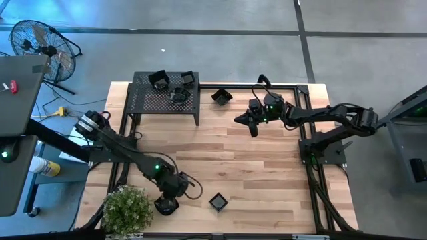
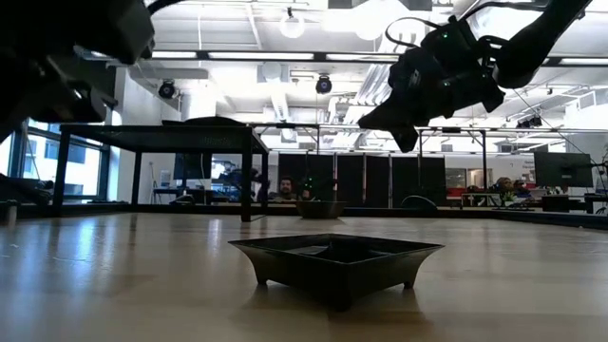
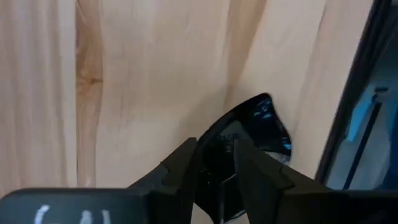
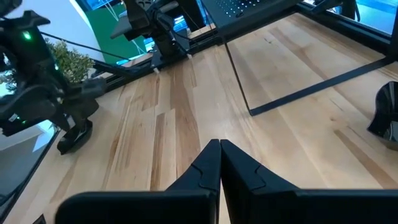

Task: Pick & Place Mini shaped plates
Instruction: Stack the leaf-shaped plate on top of the other leaf-shaped plates on the shelf

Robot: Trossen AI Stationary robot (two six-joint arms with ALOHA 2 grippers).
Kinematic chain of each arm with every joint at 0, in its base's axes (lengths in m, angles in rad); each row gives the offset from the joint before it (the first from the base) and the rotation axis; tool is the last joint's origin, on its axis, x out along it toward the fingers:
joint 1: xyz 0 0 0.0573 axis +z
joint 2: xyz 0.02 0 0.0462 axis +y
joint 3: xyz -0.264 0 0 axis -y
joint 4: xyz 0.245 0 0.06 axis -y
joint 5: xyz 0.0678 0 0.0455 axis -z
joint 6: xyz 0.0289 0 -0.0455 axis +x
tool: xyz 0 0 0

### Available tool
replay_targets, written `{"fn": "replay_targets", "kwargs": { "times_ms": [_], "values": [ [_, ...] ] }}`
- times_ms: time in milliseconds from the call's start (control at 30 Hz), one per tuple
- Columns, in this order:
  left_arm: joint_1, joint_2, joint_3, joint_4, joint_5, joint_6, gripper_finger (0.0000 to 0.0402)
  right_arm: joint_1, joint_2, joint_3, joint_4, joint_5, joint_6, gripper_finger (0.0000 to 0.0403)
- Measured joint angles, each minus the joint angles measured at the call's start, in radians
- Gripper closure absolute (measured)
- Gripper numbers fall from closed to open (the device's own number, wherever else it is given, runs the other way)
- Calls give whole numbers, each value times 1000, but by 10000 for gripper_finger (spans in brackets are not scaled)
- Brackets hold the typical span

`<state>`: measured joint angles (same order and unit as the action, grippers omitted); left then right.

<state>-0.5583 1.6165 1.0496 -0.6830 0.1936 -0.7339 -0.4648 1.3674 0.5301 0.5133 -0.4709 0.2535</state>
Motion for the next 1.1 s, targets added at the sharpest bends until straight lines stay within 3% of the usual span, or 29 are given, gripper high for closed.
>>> {"fn": "replay_targets", "kwargs": {
  "times_ms": [467,800,1100],
  "values": [
    [-1,127,0,-30,95,166,299,0,0,0,0,0,0,402],
    [2,135,0,-33,111,243,393,0,0,0,0,0,7,402],
    [2,98,2,-88,87,261,400,0,0,0,1,0,8,402]
  ]
}}
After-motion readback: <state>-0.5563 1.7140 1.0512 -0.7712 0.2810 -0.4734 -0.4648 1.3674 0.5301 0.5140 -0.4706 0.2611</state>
